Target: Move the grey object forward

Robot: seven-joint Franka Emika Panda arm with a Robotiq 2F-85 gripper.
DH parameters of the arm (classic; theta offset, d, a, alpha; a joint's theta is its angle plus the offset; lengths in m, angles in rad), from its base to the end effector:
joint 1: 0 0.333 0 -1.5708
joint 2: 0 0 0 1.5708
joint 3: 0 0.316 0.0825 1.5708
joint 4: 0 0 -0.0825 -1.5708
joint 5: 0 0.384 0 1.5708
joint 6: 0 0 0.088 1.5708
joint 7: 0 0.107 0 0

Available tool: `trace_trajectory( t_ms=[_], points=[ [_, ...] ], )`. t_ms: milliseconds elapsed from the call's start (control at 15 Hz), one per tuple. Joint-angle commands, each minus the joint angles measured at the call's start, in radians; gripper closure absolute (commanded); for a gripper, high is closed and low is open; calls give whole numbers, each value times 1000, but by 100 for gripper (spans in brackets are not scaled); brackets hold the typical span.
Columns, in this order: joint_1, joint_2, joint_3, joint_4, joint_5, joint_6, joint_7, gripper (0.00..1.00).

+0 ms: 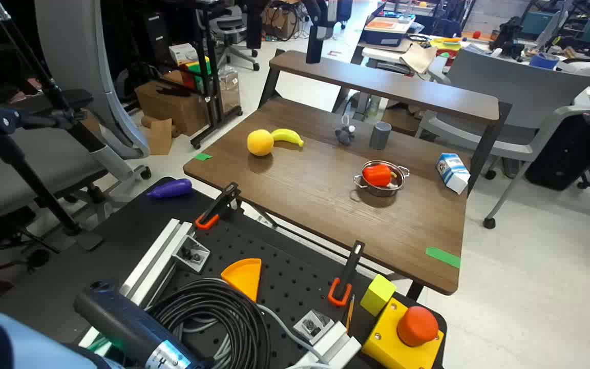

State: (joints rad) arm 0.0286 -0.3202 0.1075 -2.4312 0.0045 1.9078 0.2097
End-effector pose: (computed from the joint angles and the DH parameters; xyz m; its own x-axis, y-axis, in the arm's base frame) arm 0.4114 0.0570 0.4088 0.9772 -0.0897 -0.1927 -0.0772 -0.9944 0.0716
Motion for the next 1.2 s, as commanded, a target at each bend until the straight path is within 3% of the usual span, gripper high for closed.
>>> trace_trajectory(
  t_ms=[0, 667, 1133],
  points=[
    [5, 0, -5, 2, -2, -1, 1, 0],
    [5, 0, -5, 2, -2, -1, 1, 0],
    [-17, 72, -65, 50, 110, 74, 11, 0]
  ],
)
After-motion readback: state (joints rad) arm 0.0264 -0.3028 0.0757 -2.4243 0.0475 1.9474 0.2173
